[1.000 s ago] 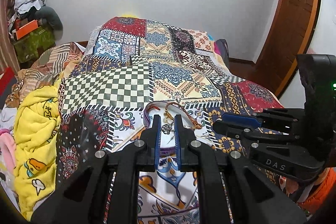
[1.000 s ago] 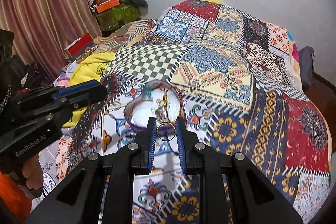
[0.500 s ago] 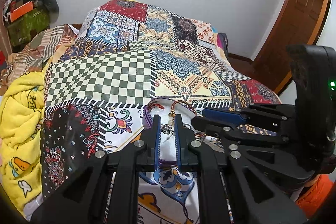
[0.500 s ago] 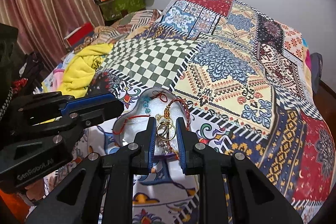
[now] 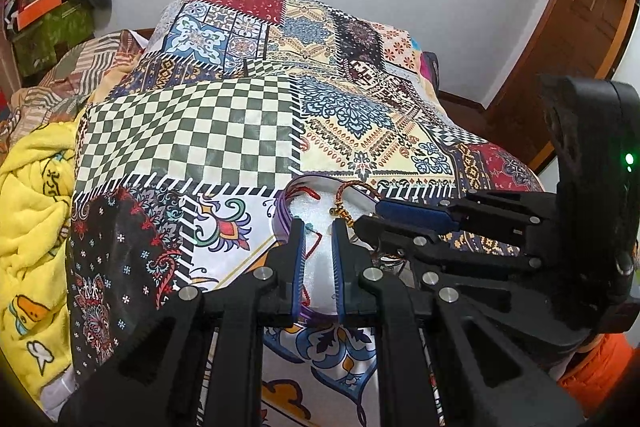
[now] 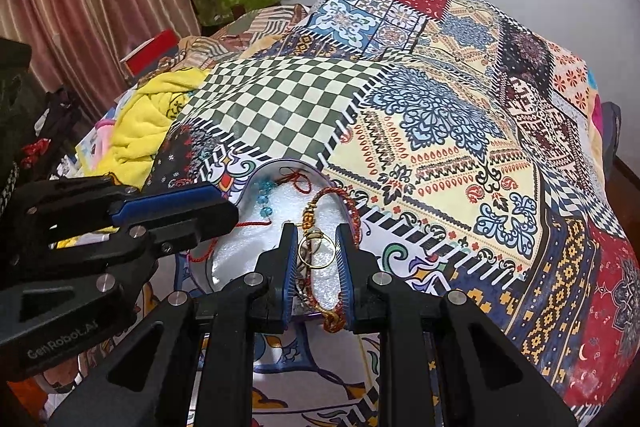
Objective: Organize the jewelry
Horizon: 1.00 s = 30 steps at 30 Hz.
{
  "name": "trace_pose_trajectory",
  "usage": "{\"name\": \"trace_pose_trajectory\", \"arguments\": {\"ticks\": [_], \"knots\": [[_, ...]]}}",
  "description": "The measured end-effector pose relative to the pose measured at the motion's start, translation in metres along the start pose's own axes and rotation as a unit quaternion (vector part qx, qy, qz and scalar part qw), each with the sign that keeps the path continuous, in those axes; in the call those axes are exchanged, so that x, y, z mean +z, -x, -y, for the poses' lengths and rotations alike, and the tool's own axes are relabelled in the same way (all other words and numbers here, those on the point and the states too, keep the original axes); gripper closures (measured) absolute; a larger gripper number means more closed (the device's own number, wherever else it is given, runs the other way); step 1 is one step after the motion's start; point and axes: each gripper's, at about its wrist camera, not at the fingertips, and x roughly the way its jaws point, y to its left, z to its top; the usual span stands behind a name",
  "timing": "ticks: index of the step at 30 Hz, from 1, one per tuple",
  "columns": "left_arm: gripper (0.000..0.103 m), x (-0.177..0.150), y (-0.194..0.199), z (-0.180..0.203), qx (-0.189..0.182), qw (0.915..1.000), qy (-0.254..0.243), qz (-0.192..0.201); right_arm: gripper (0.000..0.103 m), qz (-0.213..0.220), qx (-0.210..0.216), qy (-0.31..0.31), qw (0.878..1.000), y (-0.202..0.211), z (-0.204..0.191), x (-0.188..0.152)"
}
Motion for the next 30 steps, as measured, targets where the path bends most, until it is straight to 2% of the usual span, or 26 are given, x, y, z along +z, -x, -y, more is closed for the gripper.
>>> {"name": "trace_pose_trajectory", "arguments": {"ticks": [2,6,9,12,14,15,18,23,30], "knots": [[0.092,0.0,0.002,-0.001,0.003,1.0,0.002,0.002,0.085,-0.003,0.0,0.002,1.0,0.0,-0.002,0.0],[0.092,0.0,0.011,-0.002,0.028,0.9995,0.001,0.013,0.072,0.003,-0.009,0.0,1.0,0.004,-0.004,0.0],[0.092,0.0,0.019,-0.001,0.043,0.9989,-0.004,0.02,0.071,0.009,-0.01,0.0,1.0,0.011,-0.006,0.002],[0.08,0.001,0.03,0.001,0.056,0.9978,-0.009,0.033,0.071,0.02,-0.013,0.002,1.0,0.024,-0.009,0.002],[0.061,0.001,0.041,0.003,0.067,0.9966,-0.008,0.047,0.071,0.03,-0.015,0.002,0.999,0.035,-0.01,0.003],[0.059,0.002,0.047,0.004,0.071,0.996,-0.008,0.054,0.071,0.036,-0.016,0.001,0.999,0.043,-0.012,0.003],[0.059,0.003,0.065,0.009,0.079,0.9944,-0.012,0.069,0.071,0.052,-0.02,-0.001,0.998,0.063,-0.015,0.002],[0.059,0.004,0.105,0.02,0.071,0.992,-0.017,0.102,0.071,0.093,-0.029,-0.007,0.995,0.104,-0.022,0.001],[0.055,-0.002,0.188,0.046,0.07,0.9796,-0.033,0.185,0.071,0.18,-0.043,-0.024,0.982,0.182,-0.036,-0.006]]}}
